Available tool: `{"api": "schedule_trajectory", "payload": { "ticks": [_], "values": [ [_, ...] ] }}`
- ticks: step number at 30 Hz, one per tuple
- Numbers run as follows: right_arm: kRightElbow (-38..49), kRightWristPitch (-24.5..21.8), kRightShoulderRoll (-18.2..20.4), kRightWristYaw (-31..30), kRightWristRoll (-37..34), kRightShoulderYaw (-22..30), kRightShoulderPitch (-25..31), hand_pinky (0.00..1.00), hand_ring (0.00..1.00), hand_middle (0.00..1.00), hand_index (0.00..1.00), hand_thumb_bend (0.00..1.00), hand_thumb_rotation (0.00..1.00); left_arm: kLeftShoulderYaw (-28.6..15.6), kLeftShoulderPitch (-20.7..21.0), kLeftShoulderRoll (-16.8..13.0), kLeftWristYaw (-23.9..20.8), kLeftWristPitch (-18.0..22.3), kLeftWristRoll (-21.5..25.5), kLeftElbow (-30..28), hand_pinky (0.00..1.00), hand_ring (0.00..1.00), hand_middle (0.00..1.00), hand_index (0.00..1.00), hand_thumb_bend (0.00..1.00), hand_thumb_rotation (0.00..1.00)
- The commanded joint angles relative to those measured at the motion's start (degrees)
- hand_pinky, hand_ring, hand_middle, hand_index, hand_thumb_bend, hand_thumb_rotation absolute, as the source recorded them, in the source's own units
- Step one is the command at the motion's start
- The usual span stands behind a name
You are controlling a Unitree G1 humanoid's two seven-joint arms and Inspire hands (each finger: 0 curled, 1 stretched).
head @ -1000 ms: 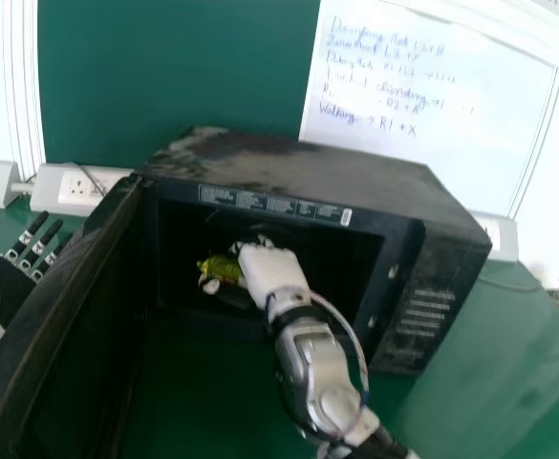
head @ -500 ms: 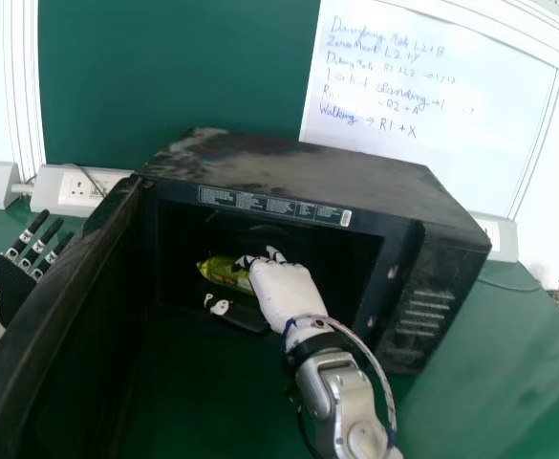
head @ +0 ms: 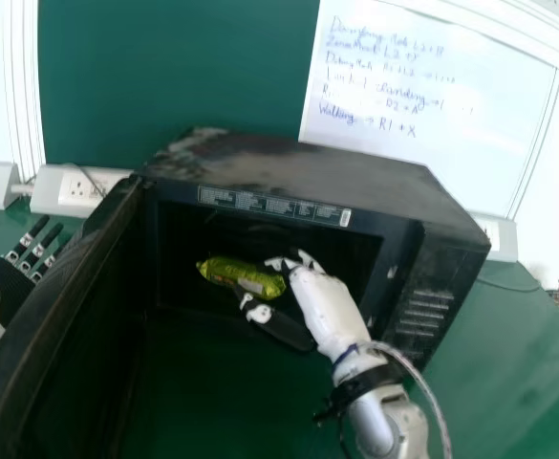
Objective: Put biscuit inside oven
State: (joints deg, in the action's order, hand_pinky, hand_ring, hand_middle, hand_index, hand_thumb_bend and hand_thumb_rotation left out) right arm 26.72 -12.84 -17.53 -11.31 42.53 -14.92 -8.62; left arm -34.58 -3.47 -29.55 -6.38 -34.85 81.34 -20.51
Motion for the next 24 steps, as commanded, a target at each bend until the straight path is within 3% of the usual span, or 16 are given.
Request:
{"api": "schedule_trajectory", "payload": {
  "ticks": [1, 5, 10, 14, 17, 21, 24],
  "values": [
    [1.7, 1.4, 1.4, 2.4, -3.2, 2.8, 2.5, 0.64, 0.72, 0.75, 0.75, 0.78, 0.41, 0.0, 0.7, -1.0, -0.6, -0.7, -0.8, 0.4, 1.00, 1.00, 1.00, 0.99, 0.48, 0.10],
    [3.4, 3.8, 2.2, 4.7, -6.1, 5.7, 6.3, 0.66, 0.73, 0.76, 0.77, 0.77, 0.43, -0.2, 0.8, -1.8, -0.6, -1.7, -0.3, 0.5, 1.00, 1.00, 1.00, 0.99, 0.49, 0.08],
    [5.3, 6.4, 4.3, 7.4, -11.0, 9.0, 11.3, 0.66, 0.73, 0.76, 0.77, 0.76, 0.41, 0.0, 0.3, -3.1, 0.4, -2.6, -1.9, -0.1, 1.00, 1.00, 1.00, 1.00, 0.39, 0.06],
    [6.6, 8.0, 6.5, 9.9, -14.6, 11.8, 15.3, 0.65, 0.72, 0.75, 0.76, 0.76, 0.40, 0.0, 0.0, -4.0, 1.4, -3.7, -1.9, -0.8, 0.98, 0.94, 0.91, 0.88, 0.49, 0.01],
    [7.2, 8.5, 7.9, 11.1, -16.7, 13.2, 16.7, 0.65, 0.72, 0.74, 0.75, 0.75, 0.39, 0.3, -0.2, -4.2, 2.2, -4.2, -2.0, -1.5, 1.00, 0.95, 0.92, 0.87, 0.47, 0.00],
    [9.1, 8.3, 8.7, 12.3, -16.8, 15.0, 19.0, 0.64, 0.71, 0.74, 0.74, 0.75, 0.40, 0.8, -0.1, -4.0, 2.2, -4.7, -2.0, -2.6, 0.96, 0.91, 0.85, 0.78, 0.52, 0.00],
    [10.7, 8.2, 9.0, 12.6, -16.6, 16.1, 20.8, 0.63, 0.71, 0.73, 0.74, 0.74, 0.41, 1.1, 0.0, -3.7, 1.7, -4.9, -1.5, -3.4, 0.96, 0.91, 0.86, 0.79, 0.50, 0.00]
  ]
}}
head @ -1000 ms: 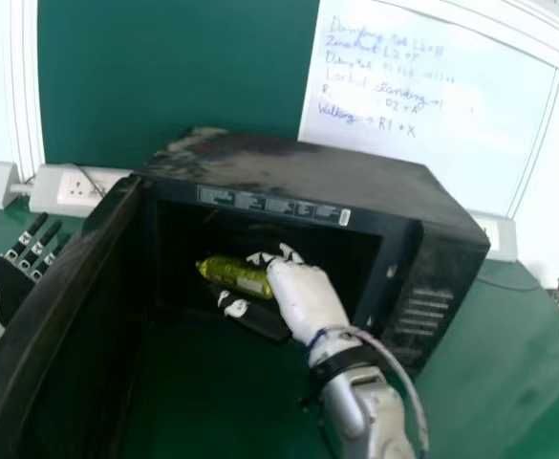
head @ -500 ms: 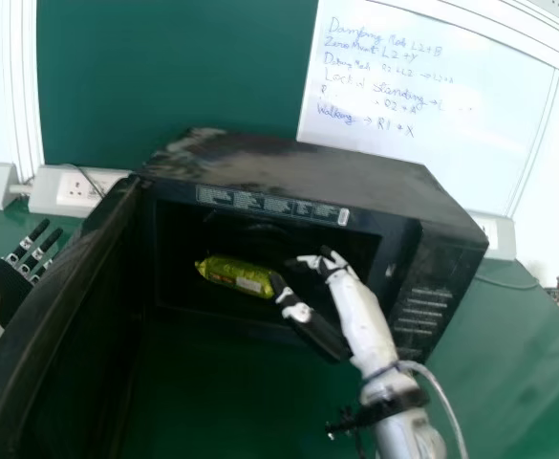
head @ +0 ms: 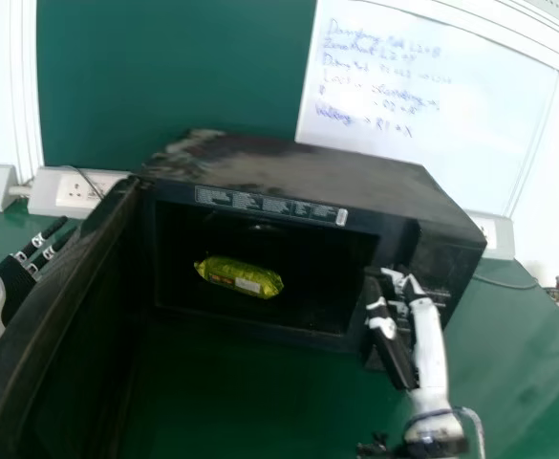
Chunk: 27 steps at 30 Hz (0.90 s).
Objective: Put biscuit inside oven
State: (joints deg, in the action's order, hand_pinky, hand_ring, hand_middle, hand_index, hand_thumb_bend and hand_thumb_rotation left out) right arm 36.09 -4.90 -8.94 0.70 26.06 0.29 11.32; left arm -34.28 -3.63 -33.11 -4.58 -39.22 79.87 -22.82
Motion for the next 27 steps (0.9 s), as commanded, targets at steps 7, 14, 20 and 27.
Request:
{"api": "schedule_trajectory", "payload": {
  "ticks": [7, 14, 20, 27],
  "values": [
    [3.2, 2.1, 0.5, 1.2, -1.5, 3.8, 4.2, 0.64, 0.71, 0.73, 0.74, 0.72, 0.39, 2.3, 0.6, 0.4, 1.9, -0.3, -0.4, -1.7, 0.94, 0.89, 0.86, 0.80, 0.46, 0.03],
    [5.2, 2.0, 1.9, 1.6, -4.1, 6.3, 6.6, 0.64, 0.72, 0.74, 0.74, 0.72, 0.35, 5.2, 1.0, 1.0, 2.6, -0.1, -2.9, -2.9, 1.00, 0.99, 0.96, 0.90, 0.36, 0.06],
    [6.1, 2.2, 2.7, 2.0, -4.6, 8.0, 7.2, 0.60, 0.70, 0.73, 0.73, 0.71, 0.34, 7.4, 1.2, 1.4, -0.4, -0.9, -3.7, -5.0, 1.00, 1.00, 1.00, 0.99, 0.37, 0.05],
    [7.0, 1.3, 3.3, 2.0, -5.0, 9.3, 7.0, 0.54, 0.65, 0.73, 0.72, 0.70, 0.34, 9.3, 1.2, 1.1, -0.6, -1.4, -4.3, -5.5, 1.00, 1.00, 1.00, 1.00, 0.23, 0.06]
  ]
}}
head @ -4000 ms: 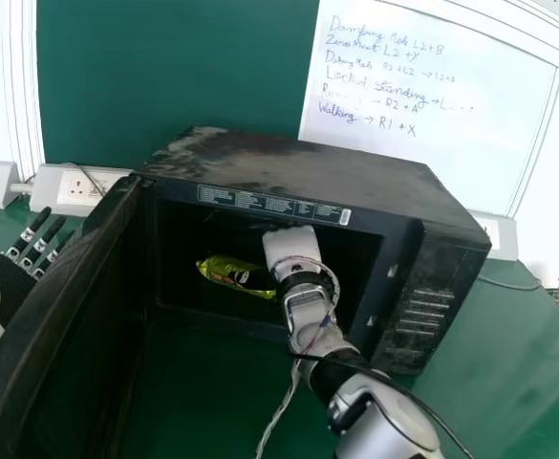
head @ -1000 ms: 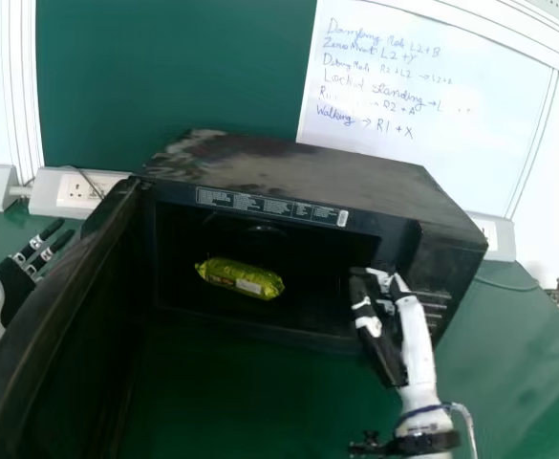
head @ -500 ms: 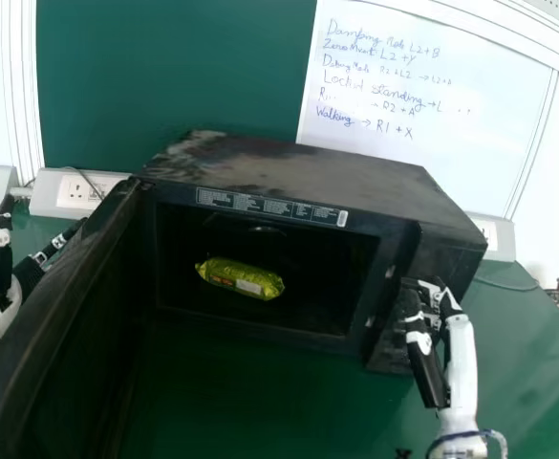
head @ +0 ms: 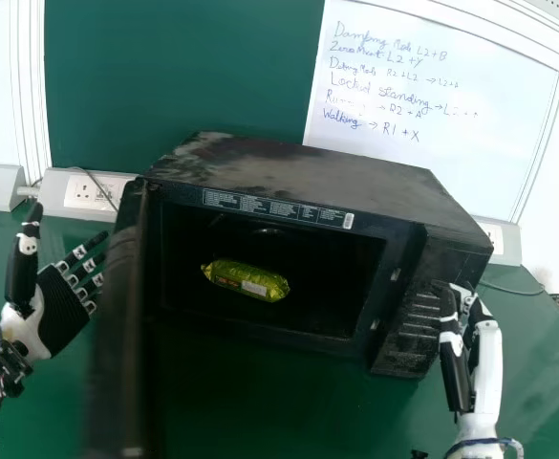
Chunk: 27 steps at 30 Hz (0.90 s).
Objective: Put biscuit inside oven
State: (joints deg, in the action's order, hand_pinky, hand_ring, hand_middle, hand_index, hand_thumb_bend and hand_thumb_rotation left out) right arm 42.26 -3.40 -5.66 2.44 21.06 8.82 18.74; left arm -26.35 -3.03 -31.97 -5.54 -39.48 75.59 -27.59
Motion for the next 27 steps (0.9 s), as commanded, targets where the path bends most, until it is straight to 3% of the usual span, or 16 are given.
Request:
{"api": "schedule_trajectory", "payload": {
  "ticks": [1, 5, 12, 27],
  "values": [
    [0.7, 0.0, -0.1, 0.4, 0.2, 1.0, -0.6, 0.54, 0.65, 0.73, 0.72, 0.70, 0.34, 1.6, 0.7, -0.1, 0.3, -1.3, -0.1, -0.7, 1.00, 1.00, 1.00, 1.00, 0.23, 0.06],
    [1.0, -0.4, 0.2, 0.8, 0.4, 1.9, -1.0, 0.61, 0.70, 0.73, 0.72, 0.72, 0.34, 2.4, 0.8, 0.2, 0.5, -1.1, -1.4, -0.8, 1.00, 1.00, 1.00, 1.00, 0.21, 0.07],
    [1.1, -1.4, 0.4, 0.8, 0.5, 3.1, -1.1, 0.62, 0.71, 0.73, 0.72, 0.73, 0.34, 3.2, 0.9, 1.3, 1.4, -0.7, -2.3, -0.2, 1.00, 0.96, 0.96, 0.98, 0.26, 0.04],
    [3.5, -10.2, 4.6, 2.7, -0.1, 5.3, -2.2, 0.53, 0.63, 0.70, 0.72, 0.76, 0.32, 3.8, 2.1, 1.2, 4.2, -1.7, -3.8, 2.2, 0.98, 0.90, 0.90, 0.94, 0.41, 0.02]
  ]
}}
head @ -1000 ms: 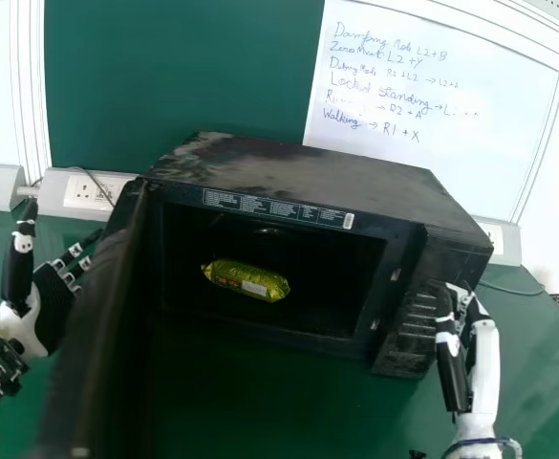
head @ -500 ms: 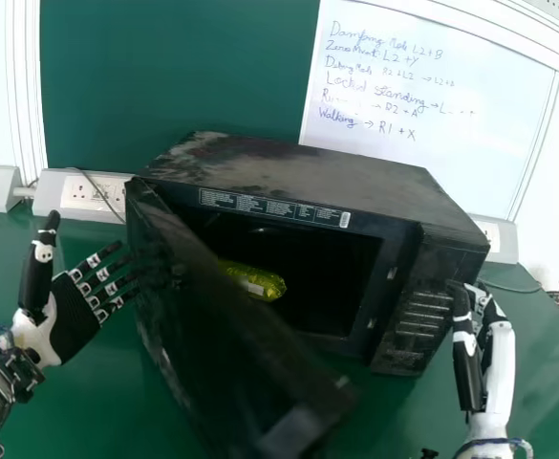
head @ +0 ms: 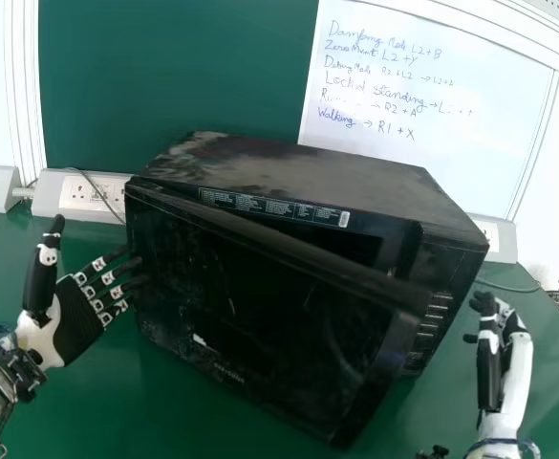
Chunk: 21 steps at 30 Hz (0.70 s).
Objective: Put biscuit inside oven
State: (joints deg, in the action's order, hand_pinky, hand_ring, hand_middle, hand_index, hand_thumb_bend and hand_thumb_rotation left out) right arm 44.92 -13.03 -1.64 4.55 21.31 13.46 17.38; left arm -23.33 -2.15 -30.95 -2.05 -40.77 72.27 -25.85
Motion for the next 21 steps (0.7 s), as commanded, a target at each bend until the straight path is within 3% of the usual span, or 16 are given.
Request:
{"api": "schedule_trajectory", "payload": {
  "ticks": [1, 8, 13, 21],
  "values": [
    [1.1, -1.0, 0.7, 0.8, -0.2, 0.7, -0.8, 0.53, 0.63, 0.69, 0.72, 0.75, 0.31, 0.9, 1.4, 0.2, 1.1, -0.5, -0.8, 0.6, 0.98, 0.89, 0.90, 0.93, 0.42, 0.02],
    [0.9, -1.3, 0.8, 2.5, 0.8, 1.9, -1.0, 0.51, 0.62, 0.68, 0.71, 0.74, 0.34, 2.8, 4.4, 0.8, -0.9, -2.0, -2.3, 1.6, 0.88, 0.84, 0.84, 0.82, 0.47, 0.00],
    [1.1, -1.3, 1.0, 2.3, 0.3, 2.2, -0.7, 0.52, 0.61, 0.68, 0.71, 0.74, 0.34, 4.0, 7.5, 2.3, -2.8, -3.5, -2.6, 3.5, 0.85, 0.84, 0.83, 0.82, 0.48, 0.00],
    [1.0, -1.0, 1.0, 2.2, -0.2, 2.5, -0.5, 0.51, 0.61, 0.67, 0.70, 0.75, 0.33, 6.5, 11.1, 4.8, -0.3, -2.8, -8.3, 6.4, 0.83, 0.80, 0.82, 0.81, 0.58, 0.00]
  ]
}}
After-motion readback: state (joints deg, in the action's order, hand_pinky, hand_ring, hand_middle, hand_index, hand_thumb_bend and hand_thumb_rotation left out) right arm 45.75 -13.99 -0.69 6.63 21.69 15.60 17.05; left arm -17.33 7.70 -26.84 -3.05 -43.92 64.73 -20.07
